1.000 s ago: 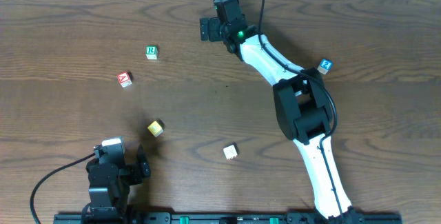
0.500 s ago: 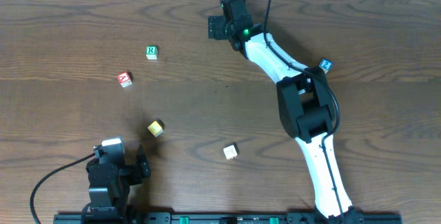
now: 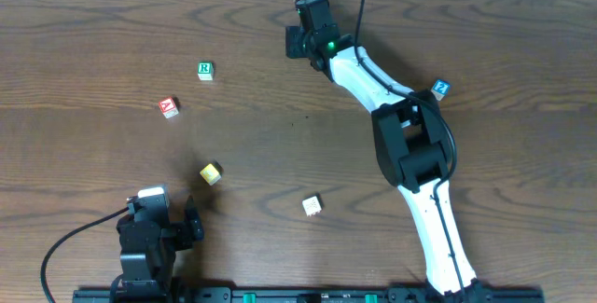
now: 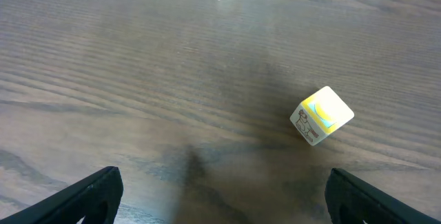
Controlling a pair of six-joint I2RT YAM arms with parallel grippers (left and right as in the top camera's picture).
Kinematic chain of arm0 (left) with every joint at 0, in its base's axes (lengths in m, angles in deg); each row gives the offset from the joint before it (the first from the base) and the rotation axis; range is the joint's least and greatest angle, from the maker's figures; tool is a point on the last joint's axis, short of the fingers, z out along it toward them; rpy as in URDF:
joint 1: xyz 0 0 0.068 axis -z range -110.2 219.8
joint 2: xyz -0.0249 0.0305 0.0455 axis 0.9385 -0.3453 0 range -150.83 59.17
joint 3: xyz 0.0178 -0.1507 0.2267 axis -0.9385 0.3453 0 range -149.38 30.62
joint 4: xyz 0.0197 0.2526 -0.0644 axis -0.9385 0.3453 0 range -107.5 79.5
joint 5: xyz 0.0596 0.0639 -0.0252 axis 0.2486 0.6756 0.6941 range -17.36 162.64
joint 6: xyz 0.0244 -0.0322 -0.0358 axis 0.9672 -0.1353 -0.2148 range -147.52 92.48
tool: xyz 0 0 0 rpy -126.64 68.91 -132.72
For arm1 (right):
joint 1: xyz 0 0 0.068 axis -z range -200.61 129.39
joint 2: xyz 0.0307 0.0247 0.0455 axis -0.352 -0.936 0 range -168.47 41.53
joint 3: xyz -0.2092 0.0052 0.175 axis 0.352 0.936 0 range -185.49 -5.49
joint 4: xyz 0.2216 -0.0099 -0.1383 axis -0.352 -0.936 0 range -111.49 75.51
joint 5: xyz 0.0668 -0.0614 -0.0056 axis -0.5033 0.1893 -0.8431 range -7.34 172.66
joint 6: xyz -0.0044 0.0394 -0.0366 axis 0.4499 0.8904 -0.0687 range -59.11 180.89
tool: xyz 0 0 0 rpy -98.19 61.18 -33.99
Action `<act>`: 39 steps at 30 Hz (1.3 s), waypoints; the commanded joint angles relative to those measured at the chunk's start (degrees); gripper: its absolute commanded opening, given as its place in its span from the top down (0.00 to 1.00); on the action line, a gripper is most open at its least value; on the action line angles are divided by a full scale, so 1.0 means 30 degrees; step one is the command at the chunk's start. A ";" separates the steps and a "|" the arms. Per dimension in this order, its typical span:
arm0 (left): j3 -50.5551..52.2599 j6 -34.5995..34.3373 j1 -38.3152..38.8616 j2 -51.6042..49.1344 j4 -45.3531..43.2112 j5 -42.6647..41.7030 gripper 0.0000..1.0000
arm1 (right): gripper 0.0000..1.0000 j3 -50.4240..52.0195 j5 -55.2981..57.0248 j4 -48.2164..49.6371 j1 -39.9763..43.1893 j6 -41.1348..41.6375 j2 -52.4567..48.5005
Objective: Spell out Ai2
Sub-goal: 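Close the right gripper on the red 'I' block and lift, then carry the red 'I' block toward table center and set it down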
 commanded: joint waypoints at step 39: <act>0.0299 0.0197 -0.0044 0.0109 0.0175 0.0007 0.04 | 0.99 -0.5770 0.0874 -0.6513 -0.0546 -0.0452 -0.0146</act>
